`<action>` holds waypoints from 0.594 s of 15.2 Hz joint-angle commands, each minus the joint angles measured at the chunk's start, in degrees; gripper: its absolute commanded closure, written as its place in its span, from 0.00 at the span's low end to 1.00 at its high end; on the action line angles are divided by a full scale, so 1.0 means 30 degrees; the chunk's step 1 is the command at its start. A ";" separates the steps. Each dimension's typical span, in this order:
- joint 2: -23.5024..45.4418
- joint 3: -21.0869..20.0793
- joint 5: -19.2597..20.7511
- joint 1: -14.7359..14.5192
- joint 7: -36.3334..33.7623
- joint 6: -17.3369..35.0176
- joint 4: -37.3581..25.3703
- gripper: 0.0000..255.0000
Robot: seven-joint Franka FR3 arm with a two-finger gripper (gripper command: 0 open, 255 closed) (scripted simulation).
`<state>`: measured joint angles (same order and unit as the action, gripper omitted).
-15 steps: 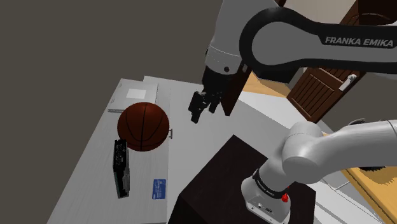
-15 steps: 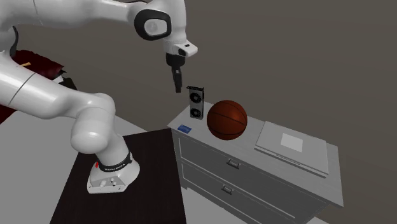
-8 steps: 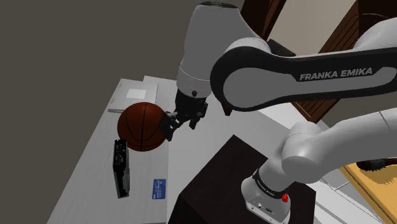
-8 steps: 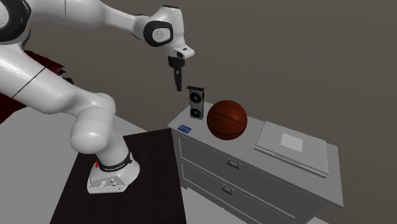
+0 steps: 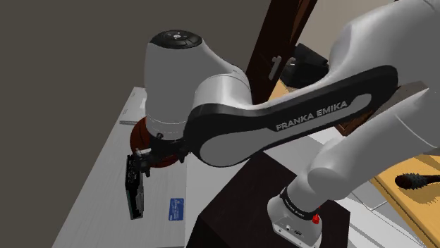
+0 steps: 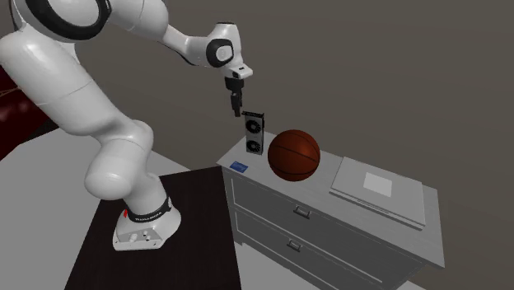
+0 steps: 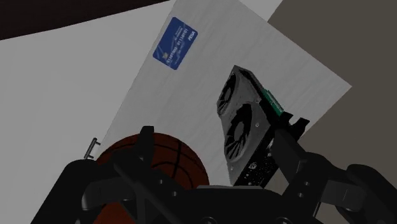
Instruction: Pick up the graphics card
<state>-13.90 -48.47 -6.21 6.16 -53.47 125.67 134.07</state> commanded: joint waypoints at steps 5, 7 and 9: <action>0.7986 -0.2663 0.9158 0.0685 -0.9516 0.0048 -0.3908 0.00; 0.9004 -0.1873 1.0248 -0.0314 -1.0549 -0.0004 -0.4401 0.00; 0.9405 -0.1592 1.0725 -0.0572 -1.0915 0.0334 -0.4255 0.00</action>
<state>13.57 -53.68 24.90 4.88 -85.27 126.06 121.03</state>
